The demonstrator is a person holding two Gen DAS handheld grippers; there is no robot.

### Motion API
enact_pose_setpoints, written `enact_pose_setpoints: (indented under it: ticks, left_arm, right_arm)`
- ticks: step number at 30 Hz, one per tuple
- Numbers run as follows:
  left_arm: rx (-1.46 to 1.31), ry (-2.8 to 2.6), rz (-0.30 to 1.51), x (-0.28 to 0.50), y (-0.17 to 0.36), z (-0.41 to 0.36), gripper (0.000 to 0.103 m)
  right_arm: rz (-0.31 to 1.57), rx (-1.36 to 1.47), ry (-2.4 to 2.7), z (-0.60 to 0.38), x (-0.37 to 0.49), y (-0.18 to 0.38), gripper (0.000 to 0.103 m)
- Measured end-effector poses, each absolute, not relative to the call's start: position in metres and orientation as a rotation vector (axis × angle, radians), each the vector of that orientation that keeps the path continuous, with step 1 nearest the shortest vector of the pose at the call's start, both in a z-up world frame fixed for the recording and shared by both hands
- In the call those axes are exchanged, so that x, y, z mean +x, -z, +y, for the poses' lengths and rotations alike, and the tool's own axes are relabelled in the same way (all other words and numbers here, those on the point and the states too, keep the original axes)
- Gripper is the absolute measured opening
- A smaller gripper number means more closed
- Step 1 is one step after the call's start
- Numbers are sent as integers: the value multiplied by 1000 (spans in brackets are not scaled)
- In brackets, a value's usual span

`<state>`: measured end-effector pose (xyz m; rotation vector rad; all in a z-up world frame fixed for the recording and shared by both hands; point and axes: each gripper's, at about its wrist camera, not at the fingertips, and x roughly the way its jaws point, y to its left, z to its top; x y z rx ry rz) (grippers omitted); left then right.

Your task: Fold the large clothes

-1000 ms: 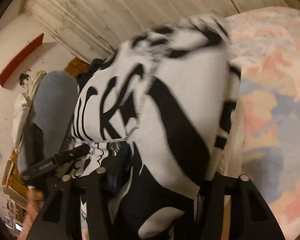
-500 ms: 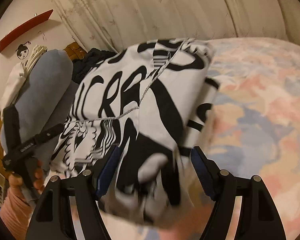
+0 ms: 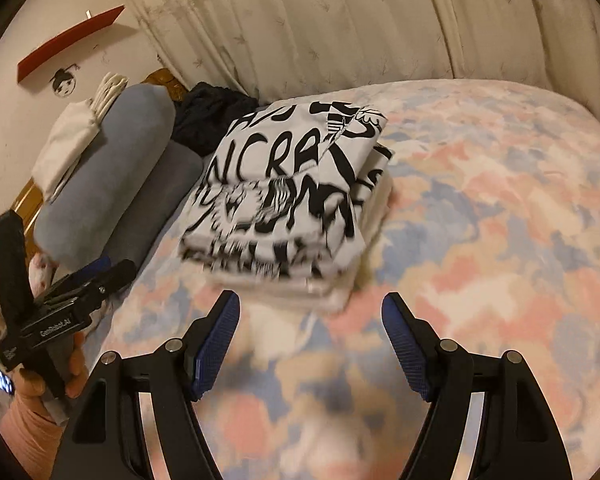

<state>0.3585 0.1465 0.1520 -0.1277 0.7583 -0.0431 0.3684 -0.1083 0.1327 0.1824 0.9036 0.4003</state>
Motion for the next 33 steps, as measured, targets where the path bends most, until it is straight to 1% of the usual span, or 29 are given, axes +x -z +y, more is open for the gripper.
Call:
enact_pose_setpoints:
  ticks: [3,6,8,9,10,13,16,24,26,28,33]
  left_arm:
    - [-152,69,769,308,-160,117,99]
    - [-141,87,783,264,-160,86,99]
    - [-117,101,783,232,-157,64,99]
    - [-115,109,782,215,-156,53,99]
    - [-121,123,778,201,-154,44,99]
    - [-129,145,777,168,-147,23,102]
    - [-118,125,784,138,-138,4,102]
    - [-137,8,808,90,-123,-13,102]
    - [-144,13,818,80,-120,-16,102]
    - [-144,15,828,65,-117,-21,102]
    - [-142,17,838,42,-117,-32,102]
  right_arm:
    - [925,150,-390,-125,310,-143,74]
    - [939,149,-373,-150,254,-143,75]
    - [949,161,-344,-168,219,-137,80]
    - [948,166,-329,-177,204,-134,85]
    - [943,171,-312,-187,188,-132,85]
    - [940,194,-258,-217,140,-122,85]
    - [942,218,-205,-241,106,-113,85]
    - [909,228,-55,-285,16,-106,88]
    - [912,240,-61,-284,0,-107,89]
    - [914,248,-78,-280,-14,-108,92]
    - [911,213,-125,-263,-47,-113,92]
